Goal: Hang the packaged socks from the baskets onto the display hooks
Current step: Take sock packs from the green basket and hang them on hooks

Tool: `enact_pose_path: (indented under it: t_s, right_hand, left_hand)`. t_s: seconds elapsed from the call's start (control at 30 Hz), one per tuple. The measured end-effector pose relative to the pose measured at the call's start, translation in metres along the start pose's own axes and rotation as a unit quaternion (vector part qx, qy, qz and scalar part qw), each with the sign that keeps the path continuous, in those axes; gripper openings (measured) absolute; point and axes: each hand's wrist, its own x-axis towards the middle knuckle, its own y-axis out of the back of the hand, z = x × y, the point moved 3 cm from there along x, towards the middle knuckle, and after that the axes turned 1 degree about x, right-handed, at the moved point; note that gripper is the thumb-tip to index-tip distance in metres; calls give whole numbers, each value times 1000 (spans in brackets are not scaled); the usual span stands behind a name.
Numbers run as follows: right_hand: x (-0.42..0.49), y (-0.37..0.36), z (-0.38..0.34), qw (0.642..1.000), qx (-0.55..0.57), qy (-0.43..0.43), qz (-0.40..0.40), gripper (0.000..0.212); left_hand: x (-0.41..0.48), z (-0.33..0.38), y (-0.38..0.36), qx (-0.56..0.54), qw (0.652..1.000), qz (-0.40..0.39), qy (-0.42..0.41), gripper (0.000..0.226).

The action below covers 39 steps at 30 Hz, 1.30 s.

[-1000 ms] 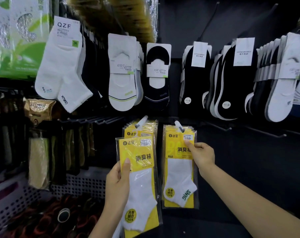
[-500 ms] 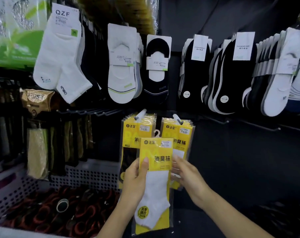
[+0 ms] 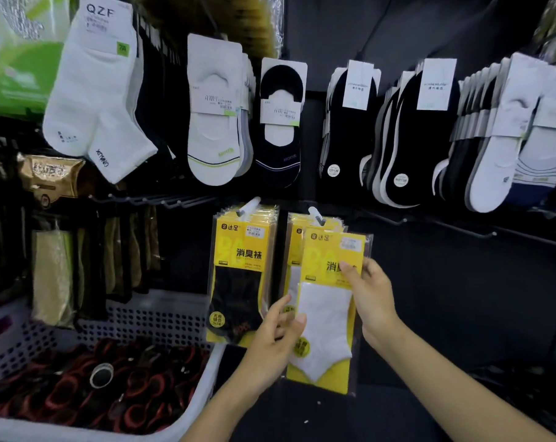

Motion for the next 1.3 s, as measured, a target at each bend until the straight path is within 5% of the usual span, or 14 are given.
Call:
enact_pose_path:
  t_s: [0.3,0.53,0.8,0.93,1.13,1.3]
  right_hand:
    - [38,-18,12,995,-94,8,-17,3]
    - [37,4,54,982,-143,-108,60,34]
    - [-43,78,124,963,-182,-196,20,27]
    - [-120,138,192,924,-194,-330,-3,13]
    - [-248,243,276,820,-260,-509,3,25]
    - [-283,275,302,794,-287,-535,-5,32]
  left_hand:
    - [6,-14,-2,-10,1000,22,-4,52]
    - [0,-53,-8,36,998,18,47,46]
    - [-40,-138,-23,86,978,3,191,62]
    - [-86,-193,-47,119,953,-63,271,59]
    - [-175,-273,-77,148,912,-53,379,36]
    - [-240,-308,-87,102,852,-45,512,52]
